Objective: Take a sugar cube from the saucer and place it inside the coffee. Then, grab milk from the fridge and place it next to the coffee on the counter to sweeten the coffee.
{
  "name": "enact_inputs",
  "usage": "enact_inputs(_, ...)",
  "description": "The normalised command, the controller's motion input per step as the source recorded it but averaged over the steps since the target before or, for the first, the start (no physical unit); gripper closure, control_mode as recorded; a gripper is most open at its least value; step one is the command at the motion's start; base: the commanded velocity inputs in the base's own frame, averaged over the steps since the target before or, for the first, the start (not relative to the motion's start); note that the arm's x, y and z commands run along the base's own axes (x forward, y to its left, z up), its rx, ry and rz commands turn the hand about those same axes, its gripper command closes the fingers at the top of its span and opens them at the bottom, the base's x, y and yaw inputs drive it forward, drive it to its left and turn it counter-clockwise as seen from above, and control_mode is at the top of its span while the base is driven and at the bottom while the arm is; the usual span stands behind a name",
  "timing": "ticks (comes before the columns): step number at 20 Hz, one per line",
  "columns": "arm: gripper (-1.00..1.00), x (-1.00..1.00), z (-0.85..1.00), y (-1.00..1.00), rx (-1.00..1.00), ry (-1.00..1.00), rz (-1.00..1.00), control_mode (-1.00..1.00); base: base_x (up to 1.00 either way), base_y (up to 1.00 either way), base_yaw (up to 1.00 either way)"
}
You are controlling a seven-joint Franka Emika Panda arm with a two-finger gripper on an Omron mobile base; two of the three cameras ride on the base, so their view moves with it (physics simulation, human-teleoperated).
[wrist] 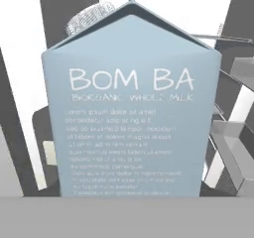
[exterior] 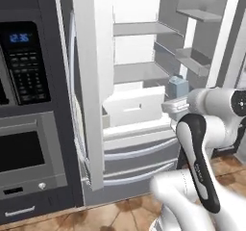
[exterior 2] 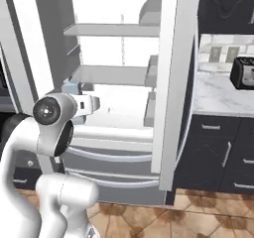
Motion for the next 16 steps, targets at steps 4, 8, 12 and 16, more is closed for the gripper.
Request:
enact_inputs(4,1.00,0.00,0.00,0.00,0.00,0.00,0.00,1.00,-1.00,-0.37,0.51)
enact_inputs(8,1.00,0.00,0.00,0.00,0.00,0.00,0.00,1.00,-1.00,-0.35,0.66)
enact_inputs(12,1.00,0.00,0.00,0.00,0.00,0.00,0.00,1.00,-0.64,-0.17,0.77)
enact_inputs(16,1.00,0.00,0.00,0.00,0.00,0.00,0.00,1.00,0.00,0.00,0.87)
